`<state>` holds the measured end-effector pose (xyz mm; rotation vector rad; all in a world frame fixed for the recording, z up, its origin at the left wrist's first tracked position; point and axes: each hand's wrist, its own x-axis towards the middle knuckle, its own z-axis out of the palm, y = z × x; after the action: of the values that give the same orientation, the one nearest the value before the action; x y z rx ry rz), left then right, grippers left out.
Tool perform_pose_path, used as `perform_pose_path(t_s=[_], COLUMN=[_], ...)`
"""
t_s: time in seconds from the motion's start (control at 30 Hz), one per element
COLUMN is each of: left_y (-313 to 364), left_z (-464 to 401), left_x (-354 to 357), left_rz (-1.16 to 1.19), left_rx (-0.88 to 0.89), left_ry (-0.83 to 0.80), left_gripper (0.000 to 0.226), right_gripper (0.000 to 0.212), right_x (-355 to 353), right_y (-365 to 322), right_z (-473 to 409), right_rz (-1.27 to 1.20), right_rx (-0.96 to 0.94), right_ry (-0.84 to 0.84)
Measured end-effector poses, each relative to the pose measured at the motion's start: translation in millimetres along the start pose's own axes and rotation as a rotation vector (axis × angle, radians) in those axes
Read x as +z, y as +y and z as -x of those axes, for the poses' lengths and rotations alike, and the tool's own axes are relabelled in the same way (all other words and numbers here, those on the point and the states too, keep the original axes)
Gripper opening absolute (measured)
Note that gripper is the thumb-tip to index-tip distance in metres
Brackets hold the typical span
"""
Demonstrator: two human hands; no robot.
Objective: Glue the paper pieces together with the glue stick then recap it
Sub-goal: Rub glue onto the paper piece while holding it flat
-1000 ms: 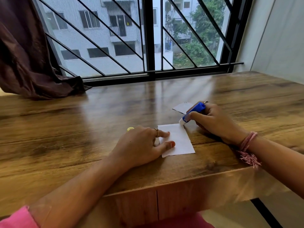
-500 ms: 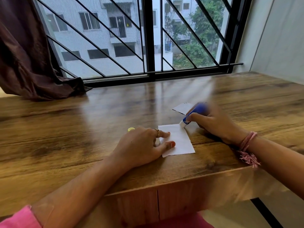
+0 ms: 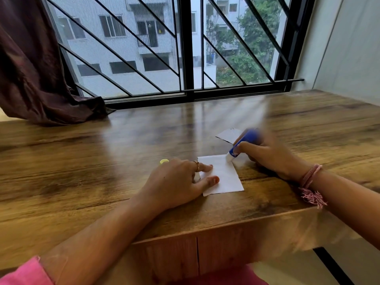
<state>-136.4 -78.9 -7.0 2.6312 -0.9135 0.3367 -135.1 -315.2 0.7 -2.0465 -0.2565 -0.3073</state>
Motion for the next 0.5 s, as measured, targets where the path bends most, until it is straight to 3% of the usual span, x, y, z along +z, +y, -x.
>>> perform_pose_path(t_s=[0.13,0.5], left_y=[0.1,0.5], left_z=[0.6,0.2], left_x=[-0.6,-0.3], left_rz=[-0.002,0.005], left_rx=[0.005,0.008], left_ry=[0.007,0.011], left_gripper=[0.049,0.048], right_gripper=[0.006,0.014], right_x=[-1.6,-1.6], right_y=[-1.2,-4.3], right_z=[2.0,3.3], right_rz=[-0.070,-0.049], right_rx=[0.001,0.011], right_ry=[-0.069,-0.037])
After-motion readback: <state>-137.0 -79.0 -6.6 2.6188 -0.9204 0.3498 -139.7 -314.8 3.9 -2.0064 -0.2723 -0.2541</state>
